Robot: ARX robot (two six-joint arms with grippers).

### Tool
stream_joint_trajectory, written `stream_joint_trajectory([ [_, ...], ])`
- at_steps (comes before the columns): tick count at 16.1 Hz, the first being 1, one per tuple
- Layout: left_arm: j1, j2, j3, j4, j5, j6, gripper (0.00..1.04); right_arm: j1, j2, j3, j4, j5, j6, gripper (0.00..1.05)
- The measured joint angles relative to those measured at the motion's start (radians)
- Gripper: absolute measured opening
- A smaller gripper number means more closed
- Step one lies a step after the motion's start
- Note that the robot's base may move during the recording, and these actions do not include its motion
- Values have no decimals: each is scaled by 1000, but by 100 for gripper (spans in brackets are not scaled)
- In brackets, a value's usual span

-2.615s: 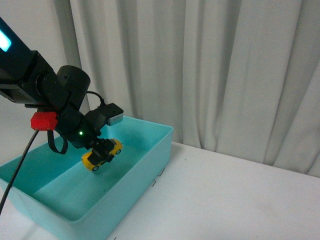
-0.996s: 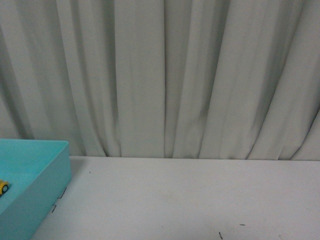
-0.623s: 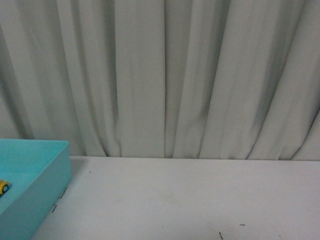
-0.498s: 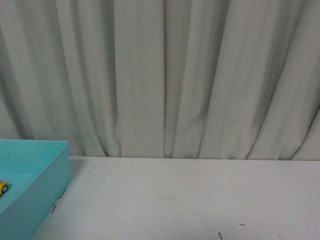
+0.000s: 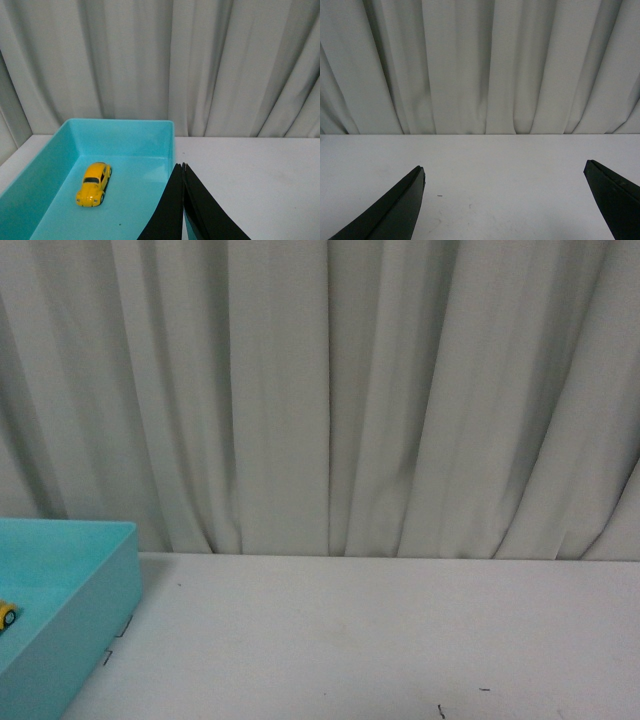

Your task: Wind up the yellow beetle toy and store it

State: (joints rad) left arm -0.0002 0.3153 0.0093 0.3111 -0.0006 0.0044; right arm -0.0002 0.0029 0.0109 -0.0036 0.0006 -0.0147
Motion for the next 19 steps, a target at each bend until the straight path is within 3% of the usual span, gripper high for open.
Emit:
stream_joint_trajectory([
  [7,0,-138,0,-135,0,0,2,0,0,0,0,0,0,98],
  [8,0,-168,2,-178,-1,0,2,0,0,0,0,0,0,98],
  [9,0,-283,1,-323,0,0,2,0,0,0,0,0,0,98],
  [14,0,-309,1,-314,0,0,2,0,0,0,0,0,0,98],
  [15,0,-309,1,-314,0,-2,7,0,0,0,0,0,0,98],
  [19,0,-309,1,-314,0,-2,50,0,0,0,0,0,0,98],
])
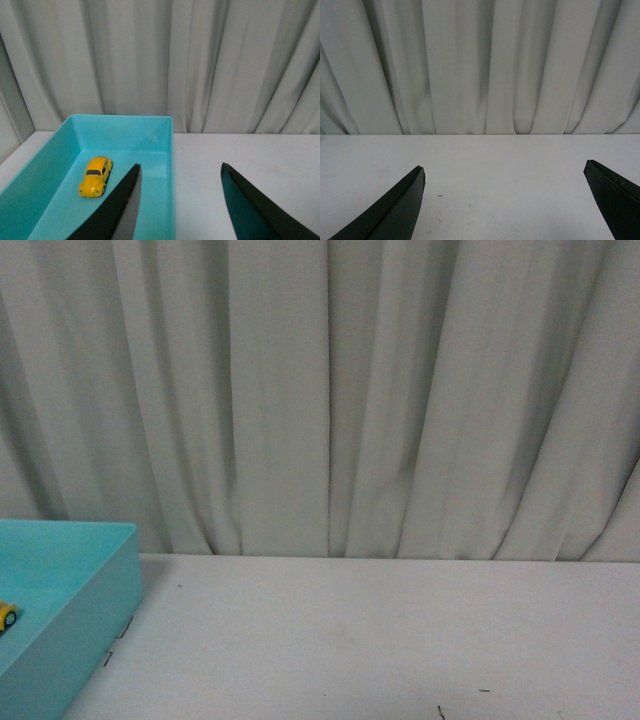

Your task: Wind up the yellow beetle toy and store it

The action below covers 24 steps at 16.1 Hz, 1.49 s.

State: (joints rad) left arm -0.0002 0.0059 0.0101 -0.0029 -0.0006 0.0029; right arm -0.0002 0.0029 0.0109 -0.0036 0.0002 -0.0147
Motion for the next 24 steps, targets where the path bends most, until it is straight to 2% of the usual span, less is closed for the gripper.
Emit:
stream_joint_trajectory([
  [4,0,0,0,0,0,0,93,0,0,0,0,0,0,98],
  [5,0,0,0,0,0,1,100,0,0,0,0,0,0,98],
  [6,0,0,0,0,0,0,97,0,0,0,0,0,0,98],
  [24,0,0,0,0,0,0,98,0,0,0,0,0,0,98],
])
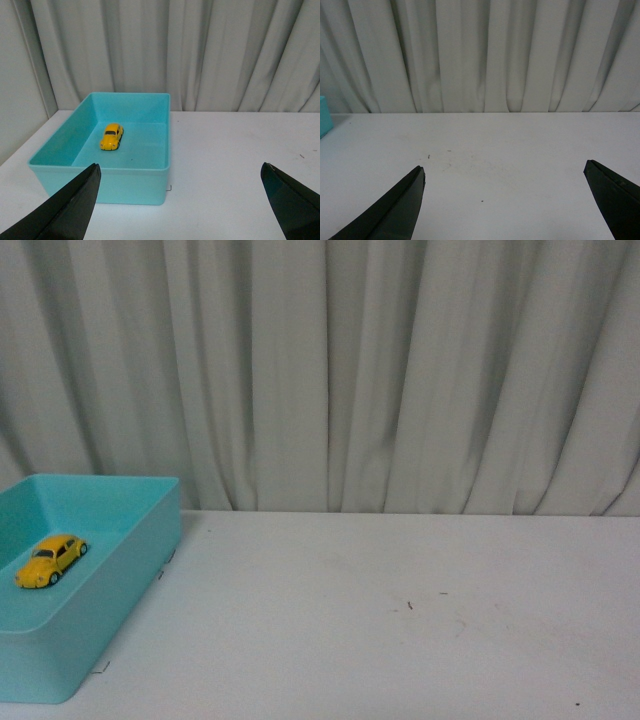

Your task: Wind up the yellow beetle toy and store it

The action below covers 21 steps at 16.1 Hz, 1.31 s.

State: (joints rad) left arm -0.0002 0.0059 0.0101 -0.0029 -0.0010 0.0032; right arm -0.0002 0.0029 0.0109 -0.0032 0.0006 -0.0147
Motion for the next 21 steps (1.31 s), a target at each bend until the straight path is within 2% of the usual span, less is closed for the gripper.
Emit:
stream_joint_trajectory([
  [21,0,0,0,0,1,0,98,0,0,0,-1,0,0,98],
])
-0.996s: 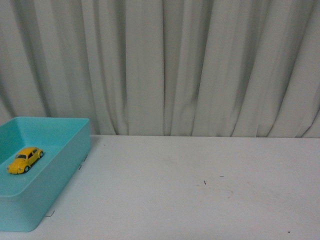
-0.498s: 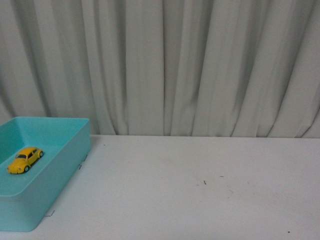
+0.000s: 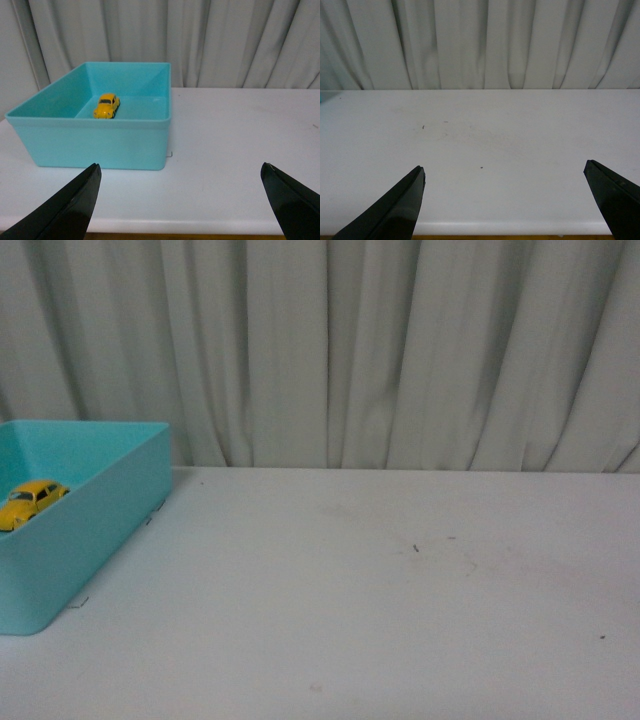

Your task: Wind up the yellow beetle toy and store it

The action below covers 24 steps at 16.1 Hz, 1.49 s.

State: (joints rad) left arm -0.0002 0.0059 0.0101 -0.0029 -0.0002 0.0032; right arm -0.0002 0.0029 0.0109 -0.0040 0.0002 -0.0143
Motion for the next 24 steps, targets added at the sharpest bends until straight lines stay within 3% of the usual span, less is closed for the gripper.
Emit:
stream_joint_trajectory([
  [24,0,0,0,-2,0,0,98,0,0,0,0,0,1,98],
])
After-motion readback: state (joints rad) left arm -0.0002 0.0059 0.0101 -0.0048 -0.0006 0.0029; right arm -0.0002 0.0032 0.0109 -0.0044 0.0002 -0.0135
